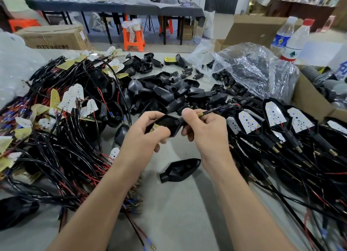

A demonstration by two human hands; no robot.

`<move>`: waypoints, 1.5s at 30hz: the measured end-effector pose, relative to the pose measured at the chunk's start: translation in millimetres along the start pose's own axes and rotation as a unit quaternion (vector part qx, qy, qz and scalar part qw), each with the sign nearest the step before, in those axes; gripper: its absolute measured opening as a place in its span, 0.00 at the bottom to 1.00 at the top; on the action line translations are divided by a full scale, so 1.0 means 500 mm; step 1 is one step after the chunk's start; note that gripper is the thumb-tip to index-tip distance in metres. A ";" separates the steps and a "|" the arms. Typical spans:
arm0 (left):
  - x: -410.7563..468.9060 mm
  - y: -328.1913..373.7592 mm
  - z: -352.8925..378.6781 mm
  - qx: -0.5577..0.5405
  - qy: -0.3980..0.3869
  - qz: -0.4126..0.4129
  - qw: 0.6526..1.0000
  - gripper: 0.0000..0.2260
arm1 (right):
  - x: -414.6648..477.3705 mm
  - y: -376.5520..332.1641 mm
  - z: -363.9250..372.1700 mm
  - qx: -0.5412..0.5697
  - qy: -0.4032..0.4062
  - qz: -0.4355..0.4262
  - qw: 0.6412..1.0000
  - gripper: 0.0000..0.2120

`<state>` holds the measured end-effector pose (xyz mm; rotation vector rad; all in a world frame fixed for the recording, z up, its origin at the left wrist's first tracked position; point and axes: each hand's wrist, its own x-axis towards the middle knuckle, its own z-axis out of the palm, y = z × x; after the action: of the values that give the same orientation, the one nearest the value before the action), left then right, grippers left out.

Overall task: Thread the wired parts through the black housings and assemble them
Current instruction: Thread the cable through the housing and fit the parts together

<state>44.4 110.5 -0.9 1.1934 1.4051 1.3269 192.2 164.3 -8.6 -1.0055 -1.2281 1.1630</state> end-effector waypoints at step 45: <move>-0.114 0.099 0.010 -0.107 0.129 -0.082 0.982 0.11 | -0.091 -0.106 0.008 0.021 0.024 0.087 0.996 0.04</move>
<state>64.5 54.9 46.2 0.7690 1.4635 1.5119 194.7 111.3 36.7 -1.1199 -1.0908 1.2849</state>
